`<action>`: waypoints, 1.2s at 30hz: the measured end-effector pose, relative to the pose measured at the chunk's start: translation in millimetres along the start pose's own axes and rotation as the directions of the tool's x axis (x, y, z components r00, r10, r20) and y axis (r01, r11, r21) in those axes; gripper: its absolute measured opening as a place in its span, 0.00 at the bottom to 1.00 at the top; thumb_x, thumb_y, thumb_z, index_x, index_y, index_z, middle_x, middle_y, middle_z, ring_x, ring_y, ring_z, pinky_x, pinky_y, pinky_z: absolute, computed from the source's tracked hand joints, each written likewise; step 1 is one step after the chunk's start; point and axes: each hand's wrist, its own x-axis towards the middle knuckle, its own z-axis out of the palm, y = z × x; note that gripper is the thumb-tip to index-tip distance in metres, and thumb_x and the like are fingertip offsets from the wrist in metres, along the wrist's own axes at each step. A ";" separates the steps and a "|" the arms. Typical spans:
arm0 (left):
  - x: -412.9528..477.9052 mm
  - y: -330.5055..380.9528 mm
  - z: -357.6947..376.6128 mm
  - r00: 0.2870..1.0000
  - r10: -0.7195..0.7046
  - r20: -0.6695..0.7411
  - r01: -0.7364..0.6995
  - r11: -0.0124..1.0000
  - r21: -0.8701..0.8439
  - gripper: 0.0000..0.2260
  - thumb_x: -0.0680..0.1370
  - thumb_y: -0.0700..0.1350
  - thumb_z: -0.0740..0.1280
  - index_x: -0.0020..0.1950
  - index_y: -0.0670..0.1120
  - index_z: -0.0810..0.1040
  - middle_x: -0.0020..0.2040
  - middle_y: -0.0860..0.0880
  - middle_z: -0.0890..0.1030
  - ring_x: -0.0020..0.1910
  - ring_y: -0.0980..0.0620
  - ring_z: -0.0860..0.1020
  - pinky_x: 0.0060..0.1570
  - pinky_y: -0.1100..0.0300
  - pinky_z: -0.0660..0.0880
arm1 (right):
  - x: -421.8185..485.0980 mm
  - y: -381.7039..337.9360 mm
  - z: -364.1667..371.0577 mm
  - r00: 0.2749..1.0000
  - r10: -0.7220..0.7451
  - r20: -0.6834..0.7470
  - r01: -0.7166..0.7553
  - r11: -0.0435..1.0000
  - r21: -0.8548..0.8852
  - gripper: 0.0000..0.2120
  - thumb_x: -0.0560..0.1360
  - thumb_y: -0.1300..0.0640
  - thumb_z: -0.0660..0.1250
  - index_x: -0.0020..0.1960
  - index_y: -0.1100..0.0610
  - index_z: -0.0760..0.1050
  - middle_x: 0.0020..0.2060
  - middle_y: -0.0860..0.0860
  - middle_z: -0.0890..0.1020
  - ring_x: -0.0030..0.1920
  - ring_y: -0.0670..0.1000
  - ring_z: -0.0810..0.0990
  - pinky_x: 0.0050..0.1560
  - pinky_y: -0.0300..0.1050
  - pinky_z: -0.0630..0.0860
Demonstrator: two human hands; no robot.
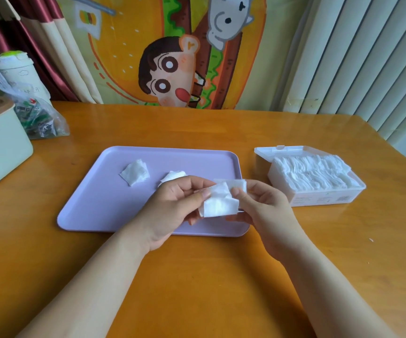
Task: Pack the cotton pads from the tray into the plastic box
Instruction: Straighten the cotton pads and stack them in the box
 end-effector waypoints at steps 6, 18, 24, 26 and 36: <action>1.4 -3.1 1.3 0.996 0.064 -0.063 -0.057 0.994 0.096 0.05 0.80 0.39 0.72 0.56 0.43 0.79 0.40 0.45 0.83 0.34 0.51 0.75 0.35 0.59 0.72 | -0.1 4.4 0.3 0.977 0.049 0.209 -0.066 0.995 0.076 0.14 0.85 0.58 0.63 0.64 0.64 0.82 0.57 0.63 0.87 0.62 0.62 0.86 0.62 0.58 0.83; -0.5 -0.6 5.3 0.994 0.094 -0.061 -0.079 0.972 0.221 0.06 0.80 0.38 0.73 0.55 0.43 0.79 0.42 0.46 0.87 0.37 0.57 0.80 0.36 0.66 0.75 | -3.9 -3.7 3.1 0.952 0.138 0.273 -0.180 0.974 0.135 0.19 0.88 0.58 0.57 0.63 0.68 0.82 0.59 0.64 0.86 0.62 0.61 0.85 0.62 0.55 0.83; 1.0 -6.8 4.2 0.972 0.185 -0.145 -0.123 0.925 0.359 0.07 0.78 0.43 0.76 0.51 0.49 0.79 0.40 0.48 0.84 0.39 0.49 0.81 0.43 0.55 0.79 | -6.5 -2.4 7.7 0.958 0.111 0.265 -0.142 0.985 0.098 0.17 0.85 0.52 0.64 0.62 0.63 0.84 0.59 0.62 0.86 0.64 0.60 0.84 0.61 0.55 0.83; 0.9 -11.2 3.4 0.924 0.336 -0.184 -0.205 0.840 0.502 0.08 0.76 0.44 0.77 0.49 0.52 0.79 0.41 0.52 0.81 0.38 0.48 0.79 0.41 0.56 0.79 | -6.7 0.7 8.6 0.969 0.098 0.226 -0.123 0.987 0.099 0.15 0.85 0.54 0.65 0.61 0.63 0.85 0.59 0.61 0.86 0.64 0.61 0.84 0.62 0.57 0.83; 2.8 -15.7 13.1 0.870 0.493 -0.026 -0.369 0.686 0.627 0.07 0.74 0.41 0.78 0.48 0.51 0.85 0.47 0.54 0.77 0.40 0.49 0.75 0.39 0.68 0.70 | -6.0 0.8 8.8 0.975 0.137 0.173 -0.163 0.976 0.147 0.15 0.84 0.55 0.66 0.61 0.64 0.85 0.60 0.65 0.84 0.65 0.65 0.82 0.67 0.61 0.80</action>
